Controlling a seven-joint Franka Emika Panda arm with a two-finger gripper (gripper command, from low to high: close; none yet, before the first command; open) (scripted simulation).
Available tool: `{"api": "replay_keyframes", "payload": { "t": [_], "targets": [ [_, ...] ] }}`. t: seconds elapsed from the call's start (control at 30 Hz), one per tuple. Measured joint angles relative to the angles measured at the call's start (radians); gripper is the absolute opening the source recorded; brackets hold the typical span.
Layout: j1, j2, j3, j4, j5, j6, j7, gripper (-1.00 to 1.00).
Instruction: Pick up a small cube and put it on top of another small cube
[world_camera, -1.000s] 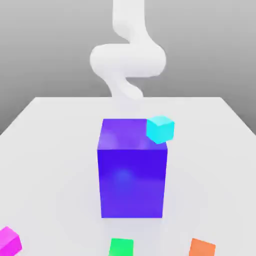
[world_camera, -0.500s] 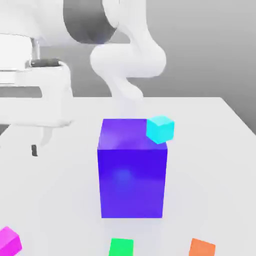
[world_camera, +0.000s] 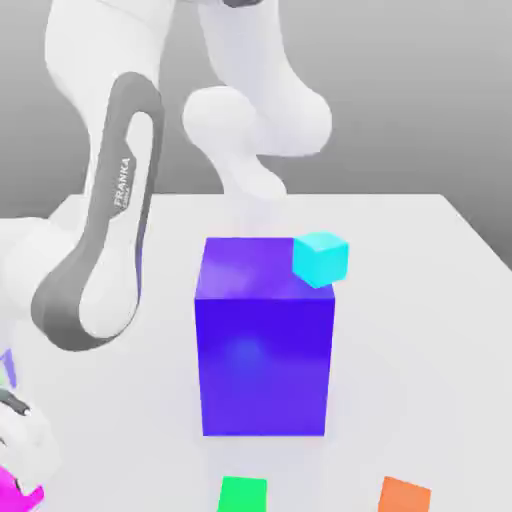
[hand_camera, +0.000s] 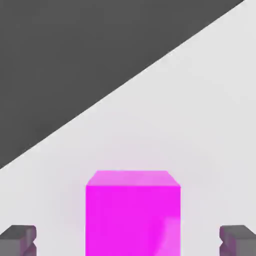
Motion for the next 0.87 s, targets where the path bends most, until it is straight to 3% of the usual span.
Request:
{"api": "replay_keyframes", "payload": {
  "t": [0.2, 0.37, 0.6, 0.73, 0.77, 0.87],
  "targets": [
    [-0.003, 0.009, 0.004, 0.002, 0.004, 0.006, -0.003, -1.00],
    [0.041, -0.129, -0.046, -0.033, -0.055, -0.095, 0.038, -1.00],
    [0.242, -0.309, 0.067, -0.167, -0.189, -0.125, 0.032, -1.00],
    [0.326, -0.259, 0.139, -0.200, -0.230, -0.036, 0.017, -1.00],
    [0.331, -0.237, 0.146, -0.201, -0.229, -0.012, 0.014, 1.00],
    [0.331, -0.237, 0.146, -0.201, -0.229, -0.012, 0.014, 1.00]
  ]
}}
